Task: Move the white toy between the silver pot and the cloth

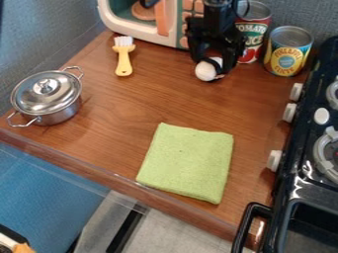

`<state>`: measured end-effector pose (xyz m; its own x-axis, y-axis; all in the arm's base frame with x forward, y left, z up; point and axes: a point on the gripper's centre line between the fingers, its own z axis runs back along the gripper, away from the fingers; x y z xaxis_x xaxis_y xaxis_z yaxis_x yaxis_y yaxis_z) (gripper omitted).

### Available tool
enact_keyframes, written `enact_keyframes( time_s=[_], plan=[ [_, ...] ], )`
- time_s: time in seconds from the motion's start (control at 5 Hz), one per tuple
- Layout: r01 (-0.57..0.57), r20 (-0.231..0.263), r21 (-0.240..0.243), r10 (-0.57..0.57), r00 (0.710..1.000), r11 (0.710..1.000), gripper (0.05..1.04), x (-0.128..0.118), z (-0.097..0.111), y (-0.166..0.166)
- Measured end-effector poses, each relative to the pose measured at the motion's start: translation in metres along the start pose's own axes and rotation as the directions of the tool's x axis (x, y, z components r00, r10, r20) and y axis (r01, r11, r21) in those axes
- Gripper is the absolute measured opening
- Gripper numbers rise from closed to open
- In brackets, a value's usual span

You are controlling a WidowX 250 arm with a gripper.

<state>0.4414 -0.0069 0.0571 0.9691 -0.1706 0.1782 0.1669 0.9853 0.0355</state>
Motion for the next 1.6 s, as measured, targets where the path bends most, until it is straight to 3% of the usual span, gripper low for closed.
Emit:
enact_keyframes(
  time_s=[0.2,0.4,0.6,0.8,1.0,1.2,1.4,1.6],
  plan=[
    [-0.019,-0.051,0.011,0.019,0.999,1.0,1.001,-0.005,-0.02,0.001],
    [-0.022,-0.061,0.034,0.024,0.998,0.999,0.95,-0.005,-0.026,0.006],
    [-0.02,-0.047,0.035,0.022,0.999,0.999,0.677,-0.003,-0.027,0.005],
    [-0.007,-0.045,0.025,0.008,0.999,1.0,0.542,-0.007,-0.025,0.003],
    [0.0,-0.023,0.007,0.0,1.0,1.0,0.524,-0.007,-0.008,0.0],
    [-0.003,0.053,-0.019,0.004,0.999,1.0,0.524,-0.009,0.035,0.001],
    [-0.035,0.078,-0.019,0.036,0.996,0.999,0.524,-0.033,0.064,0.025],
    [-0.048,0.028,-0.024,0.049,0.998,0.999,0.524,-0.071,0.061,0.047]
  ],
)
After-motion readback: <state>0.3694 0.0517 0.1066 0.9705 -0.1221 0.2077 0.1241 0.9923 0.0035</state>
